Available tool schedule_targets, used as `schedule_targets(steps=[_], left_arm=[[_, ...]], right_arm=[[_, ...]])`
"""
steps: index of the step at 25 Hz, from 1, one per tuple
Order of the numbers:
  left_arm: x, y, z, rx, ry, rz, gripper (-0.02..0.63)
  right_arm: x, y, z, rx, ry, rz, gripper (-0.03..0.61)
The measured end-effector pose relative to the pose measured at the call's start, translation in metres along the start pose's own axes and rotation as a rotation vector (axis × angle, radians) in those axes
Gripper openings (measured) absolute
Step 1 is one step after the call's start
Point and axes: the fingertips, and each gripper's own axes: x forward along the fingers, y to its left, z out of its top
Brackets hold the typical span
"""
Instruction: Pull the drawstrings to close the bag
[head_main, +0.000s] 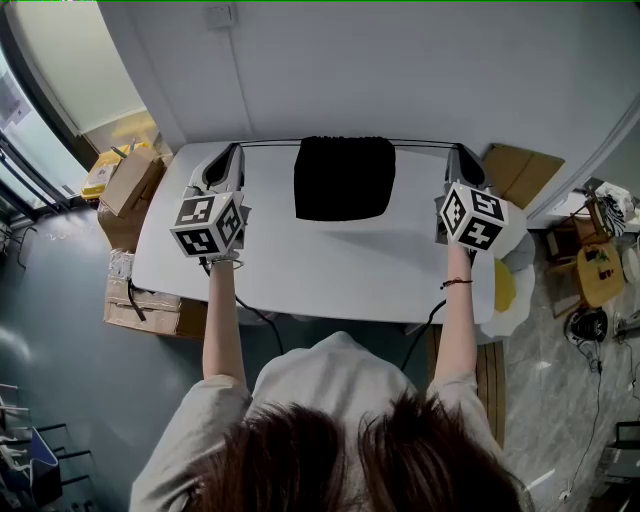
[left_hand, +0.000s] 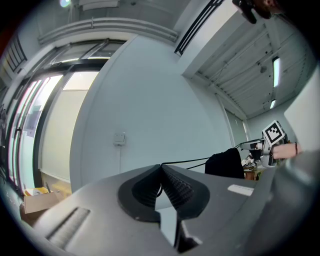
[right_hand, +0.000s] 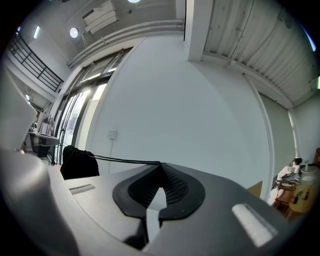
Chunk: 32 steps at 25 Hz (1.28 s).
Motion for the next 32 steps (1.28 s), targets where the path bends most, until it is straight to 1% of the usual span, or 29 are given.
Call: schedule_targets(steps=[32], left_arm=[[0.003,0.013,-0.004,-0.03,0.003,0.009,0.003]], right_arm=[[0.003,-0.008,-0.003,0.04,-0.002,-0.063,0.012]])
